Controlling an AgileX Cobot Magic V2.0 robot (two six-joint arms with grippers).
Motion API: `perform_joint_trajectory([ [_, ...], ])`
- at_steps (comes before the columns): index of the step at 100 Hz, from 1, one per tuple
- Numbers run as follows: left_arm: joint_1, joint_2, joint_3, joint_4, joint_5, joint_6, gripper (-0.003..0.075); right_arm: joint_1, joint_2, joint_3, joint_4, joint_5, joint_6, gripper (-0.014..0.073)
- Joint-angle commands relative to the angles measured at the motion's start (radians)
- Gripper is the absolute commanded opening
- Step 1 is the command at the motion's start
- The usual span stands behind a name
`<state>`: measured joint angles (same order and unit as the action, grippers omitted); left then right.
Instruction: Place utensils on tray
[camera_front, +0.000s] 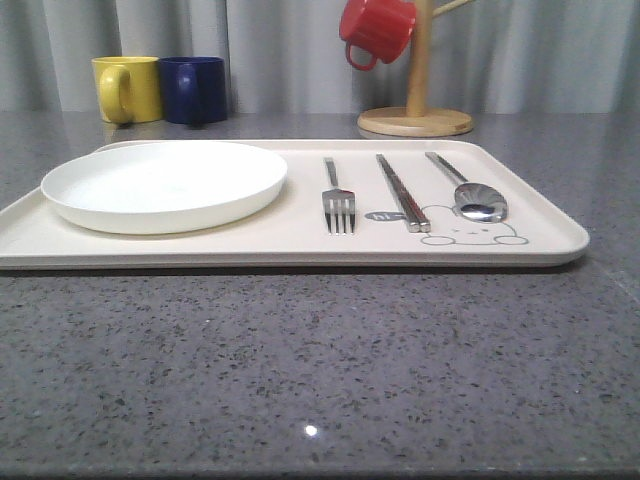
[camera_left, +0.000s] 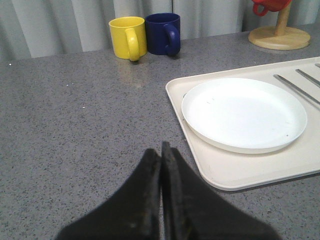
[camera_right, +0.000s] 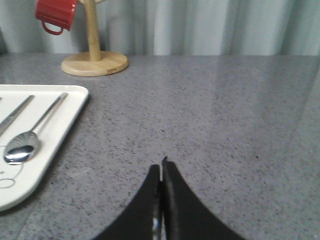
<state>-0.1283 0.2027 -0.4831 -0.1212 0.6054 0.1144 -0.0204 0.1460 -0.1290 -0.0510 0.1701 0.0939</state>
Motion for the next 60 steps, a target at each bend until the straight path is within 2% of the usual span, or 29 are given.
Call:
perform_joint_trajectory([
  [1,-0.005,0.012,-0.023,-0.011,-0.077,-0.008,-0.0019,-0.025,-0.019,0.020,-0.014,-0.128,-0.010,-0.0074],
  [19,-0.005,0.012,-0.023,-0.011,-0.077,-0.008,-0.0019,-0.025,-0.137,0.162,-0.013,-0.364,-0.010,-0.0074],
  [24,-0.005,0.012,-0.023,-0.011,-0.077,-0.008,-0.0019,-0.025,-0.172,0.157,-0.013,-0.302,-0.010,-0.0074],
  [60,-0.005,0.014,-0.023,-0.011,-0.077,-0.008,-0.0019,-0.025,-0.176,0.158,-0.014,-0.206,-0.010,-0.0074],
])
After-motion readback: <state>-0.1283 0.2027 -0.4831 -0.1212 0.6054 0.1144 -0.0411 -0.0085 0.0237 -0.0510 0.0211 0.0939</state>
